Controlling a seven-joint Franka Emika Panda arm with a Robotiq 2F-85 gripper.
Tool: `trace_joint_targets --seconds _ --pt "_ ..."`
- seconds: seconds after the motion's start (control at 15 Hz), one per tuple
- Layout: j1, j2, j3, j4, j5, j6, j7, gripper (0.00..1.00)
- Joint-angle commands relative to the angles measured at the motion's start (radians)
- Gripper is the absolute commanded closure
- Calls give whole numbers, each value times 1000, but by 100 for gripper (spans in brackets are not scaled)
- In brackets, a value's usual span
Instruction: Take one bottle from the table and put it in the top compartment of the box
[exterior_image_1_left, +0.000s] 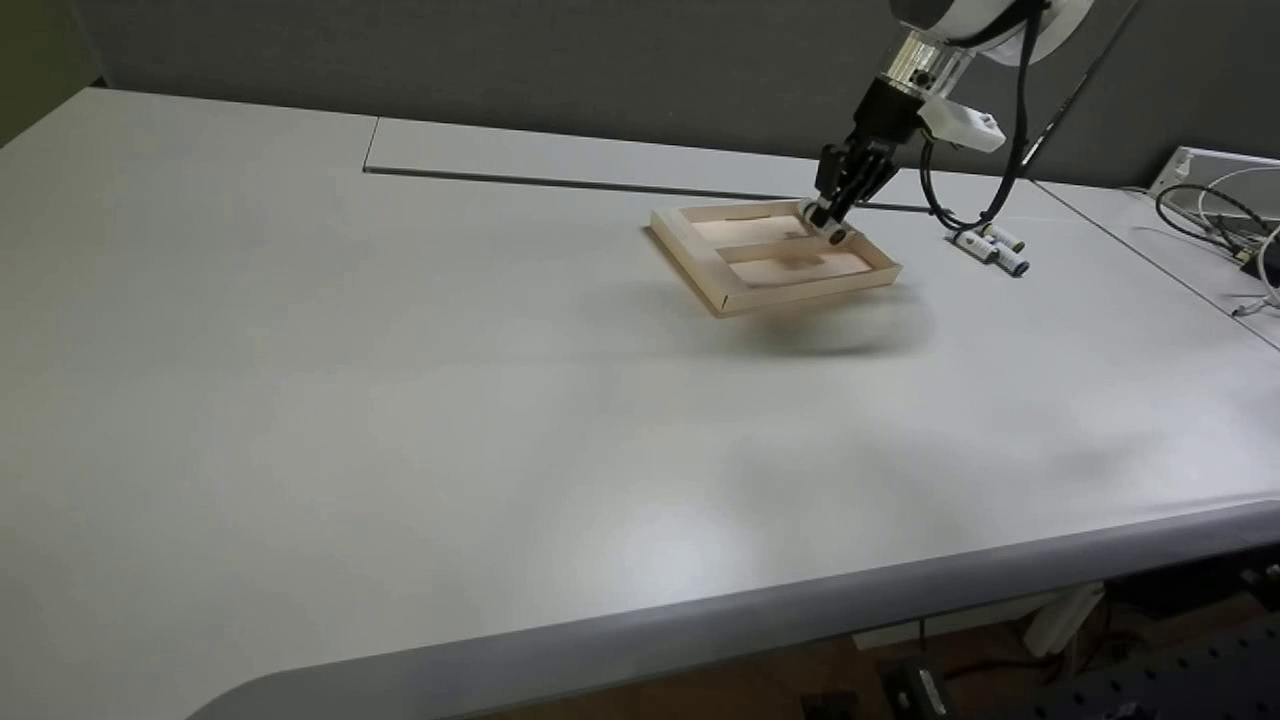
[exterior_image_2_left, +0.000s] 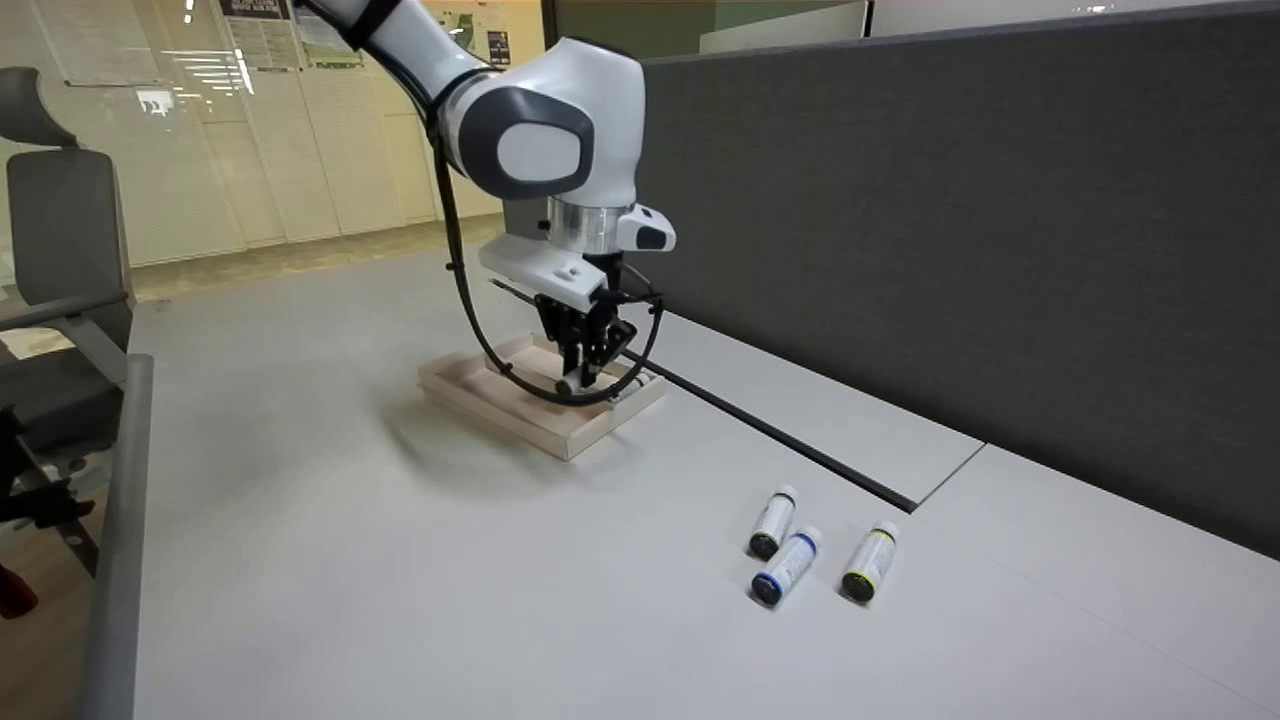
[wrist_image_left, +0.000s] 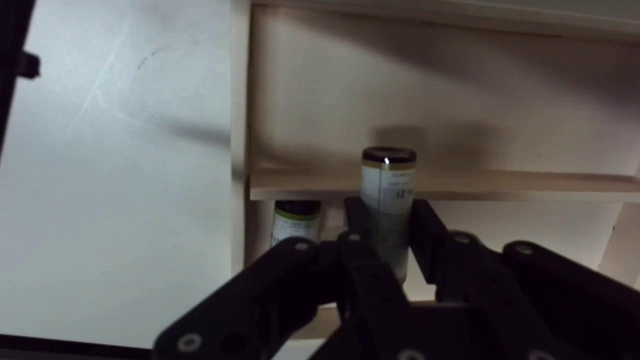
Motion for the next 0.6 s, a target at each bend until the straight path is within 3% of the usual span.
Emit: trace_joint_targets --seconds 0.0,0.4,0.53 --pt "-3 47 6 81 6 -33 9 93" --pt "5 98 1 202 5 -130 24 93" --pt "16 124 -8 263 -1 -211 41 93"
